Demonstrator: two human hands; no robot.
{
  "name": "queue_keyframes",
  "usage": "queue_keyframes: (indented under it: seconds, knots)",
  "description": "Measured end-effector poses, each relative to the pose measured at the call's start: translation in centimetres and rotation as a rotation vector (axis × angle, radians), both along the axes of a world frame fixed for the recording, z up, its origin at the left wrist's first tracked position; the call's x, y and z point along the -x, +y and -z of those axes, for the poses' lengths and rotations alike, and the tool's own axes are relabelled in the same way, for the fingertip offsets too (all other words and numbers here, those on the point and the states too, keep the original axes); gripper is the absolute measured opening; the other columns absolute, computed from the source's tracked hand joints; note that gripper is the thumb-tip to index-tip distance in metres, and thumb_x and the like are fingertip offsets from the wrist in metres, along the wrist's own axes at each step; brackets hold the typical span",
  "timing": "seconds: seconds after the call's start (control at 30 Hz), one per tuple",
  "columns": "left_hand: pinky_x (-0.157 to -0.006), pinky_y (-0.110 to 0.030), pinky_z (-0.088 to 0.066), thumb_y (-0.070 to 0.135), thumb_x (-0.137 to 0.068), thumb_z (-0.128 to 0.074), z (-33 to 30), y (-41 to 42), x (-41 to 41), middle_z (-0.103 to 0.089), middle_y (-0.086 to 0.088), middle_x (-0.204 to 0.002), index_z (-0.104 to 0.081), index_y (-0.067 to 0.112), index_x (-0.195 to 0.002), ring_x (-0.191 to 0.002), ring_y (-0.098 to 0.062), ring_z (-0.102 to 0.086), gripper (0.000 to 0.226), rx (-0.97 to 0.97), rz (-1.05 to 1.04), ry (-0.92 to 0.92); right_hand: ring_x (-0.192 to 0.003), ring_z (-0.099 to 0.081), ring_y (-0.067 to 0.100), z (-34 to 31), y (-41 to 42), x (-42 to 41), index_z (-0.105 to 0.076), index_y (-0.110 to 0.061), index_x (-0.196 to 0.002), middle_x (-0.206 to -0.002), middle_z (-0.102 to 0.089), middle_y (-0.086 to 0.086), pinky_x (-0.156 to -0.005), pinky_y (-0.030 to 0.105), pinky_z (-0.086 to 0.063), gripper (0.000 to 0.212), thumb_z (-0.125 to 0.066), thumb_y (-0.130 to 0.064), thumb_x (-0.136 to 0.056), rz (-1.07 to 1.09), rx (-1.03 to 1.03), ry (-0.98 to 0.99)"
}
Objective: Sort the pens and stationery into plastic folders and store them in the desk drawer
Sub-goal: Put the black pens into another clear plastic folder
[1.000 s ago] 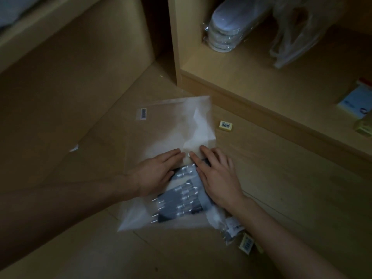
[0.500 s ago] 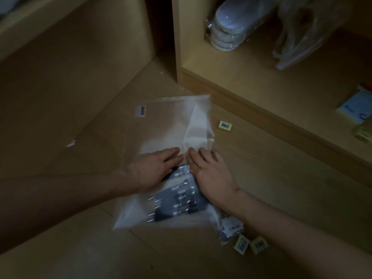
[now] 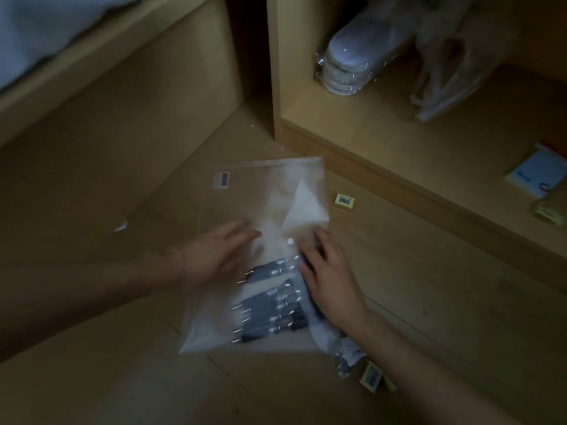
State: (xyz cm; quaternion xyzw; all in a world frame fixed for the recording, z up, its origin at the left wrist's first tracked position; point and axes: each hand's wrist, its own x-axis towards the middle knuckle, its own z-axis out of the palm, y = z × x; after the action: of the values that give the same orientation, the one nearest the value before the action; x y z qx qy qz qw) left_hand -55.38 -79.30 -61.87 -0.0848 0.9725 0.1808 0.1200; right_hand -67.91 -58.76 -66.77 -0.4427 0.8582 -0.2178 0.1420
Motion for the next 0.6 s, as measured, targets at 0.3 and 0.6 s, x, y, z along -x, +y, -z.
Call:
queue_keyframes:
  seconds: [0.3, 0.6]
  knots:
    - [-0.1, -0.014, -0.023, 0.014, -0.093, -0.056, 0.7, -0.9, -5.9, -0.038, -0.018, -0.137, -0.037, 0.016, -0.142, -0.124, -0.029, -0.044, 0.053, -0.088, -0.405, -0.042, -0.101, -0.054, 0.021, -1.7, -0.9, 1.5, -0.047, -0.01, -0.128, -0.117, -0.052, 0.009, -0.09, 0.032, -0.045, 0.042, -0.062, -0.014, -0.089, 0.477, 0.132, -0.48]
    - [-0.071, -0.009, -0.044, 0.002, -0.087, -0.063, 2.6, 0.3, -5.9, -0.059, 0.001, -0.101, -0.042, 0.005, -0.132, -0.087, -0.013, -0.058, 0.05, -0.435, -0.837, 0.176, -0.082, -0.057, 0.018, -1.2, -0.9, 1.9, -0.064, -0.011, -0.093, -0.088, -0.065, 0.005, -0.061, 0.018, -0.041, 0.012, -0.054, -0.017, -0.095, 0.641, 0.219, -0.731]
